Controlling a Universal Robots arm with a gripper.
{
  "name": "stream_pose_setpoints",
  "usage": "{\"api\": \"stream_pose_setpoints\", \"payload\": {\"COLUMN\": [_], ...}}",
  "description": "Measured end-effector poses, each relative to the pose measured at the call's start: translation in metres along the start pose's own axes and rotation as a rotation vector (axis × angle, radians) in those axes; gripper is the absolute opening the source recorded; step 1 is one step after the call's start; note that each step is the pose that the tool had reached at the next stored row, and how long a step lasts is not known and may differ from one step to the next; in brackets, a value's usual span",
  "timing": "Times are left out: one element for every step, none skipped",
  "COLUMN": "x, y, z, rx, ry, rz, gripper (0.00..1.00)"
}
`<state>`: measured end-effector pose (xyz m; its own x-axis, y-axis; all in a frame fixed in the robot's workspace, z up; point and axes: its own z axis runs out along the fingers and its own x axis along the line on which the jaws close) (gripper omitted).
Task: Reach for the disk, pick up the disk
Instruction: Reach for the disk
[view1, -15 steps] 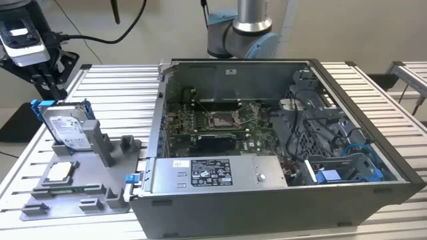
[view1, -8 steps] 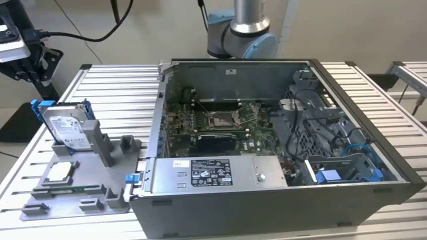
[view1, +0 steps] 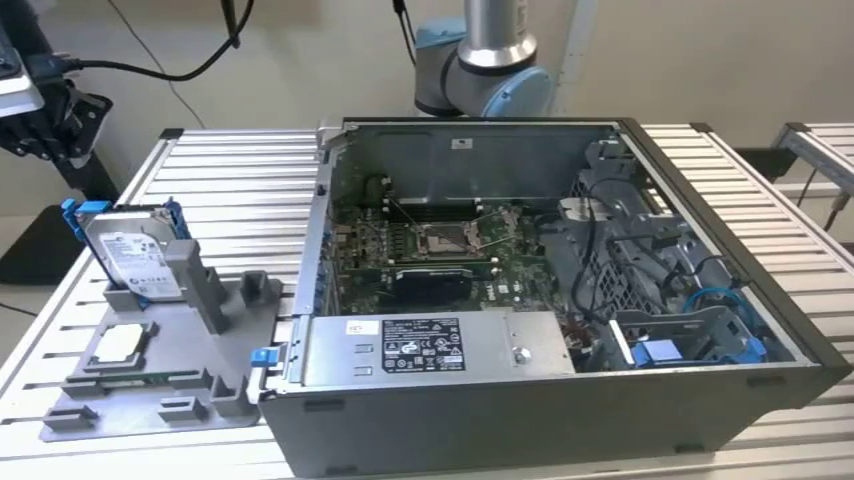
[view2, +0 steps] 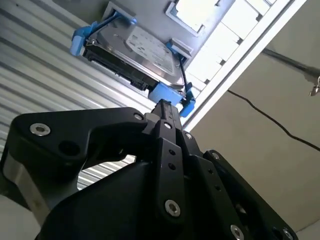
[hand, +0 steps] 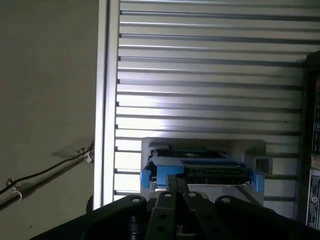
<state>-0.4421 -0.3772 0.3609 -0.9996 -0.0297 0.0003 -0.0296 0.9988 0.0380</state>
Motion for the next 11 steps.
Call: {"api": "stream_pose_setpoints", "payload": {"x": [0.0000,0.0000,0.0000,0.0000,0.0000,0.0001,0.0000,0.0000,0.0000,0.0000,0.0000], "y": [0.0000,0.0000,0.0001,0.0001,0.0001,0.0001,0.0002,0.0002,0.0002,0.0002,0.0002], "z": [0.0000,0.0000,0.0000,0.0000,0.0000,0.0000,0.0000,0.0000,0.0000,0.0000,0.0000], "rx": [-0.0001,0.0000,0.0000,0.0000,0.0000,0.0000,0.0000,0.0000,0.0000,0.0000,0.0000], "ry": [0.0006,0.0014,0.0020,0.0027,0.0034,0.0041,0.0049,0.0055,0.0062,0.0069,0.0076], "rz": [-0.018,-0.036,-0.054,-0.072,-0.091,-0.109,-0.128,-0.145,-0.163,-0.182,-0.200], "gripper": [0.00,0.00,0.00,0.00,0.00,0.00,0.00,0.00,0.00,0.00,0.00]}}
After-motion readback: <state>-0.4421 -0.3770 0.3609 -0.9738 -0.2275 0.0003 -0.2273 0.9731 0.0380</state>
